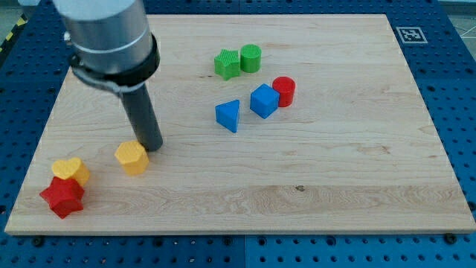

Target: Slide the yellow hexagon down a bit

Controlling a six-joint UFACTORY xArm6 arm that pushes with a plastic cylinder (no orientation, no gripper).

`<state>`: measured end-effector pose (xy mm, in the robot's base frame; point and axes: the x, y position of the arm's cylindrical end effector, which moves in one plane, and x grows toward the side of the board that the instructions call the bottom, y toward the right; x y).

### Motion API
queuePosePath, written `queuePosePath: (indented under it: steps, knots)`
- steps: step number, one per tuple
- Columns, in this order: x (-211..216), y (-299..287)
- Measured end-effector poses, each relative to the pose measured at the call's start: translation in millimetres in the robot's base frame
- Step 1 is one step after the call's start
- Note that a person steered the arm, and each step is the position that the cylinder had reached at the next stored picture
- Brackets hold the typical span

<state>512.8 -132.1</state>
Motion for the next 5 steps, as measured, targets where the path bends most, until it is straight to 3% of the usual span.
queuePosePath:
  steps: [2,3,5]
  knots:
    - [29.9,-0.9]
    - [0.8,-1.1]
    - [4.4,-38.5]
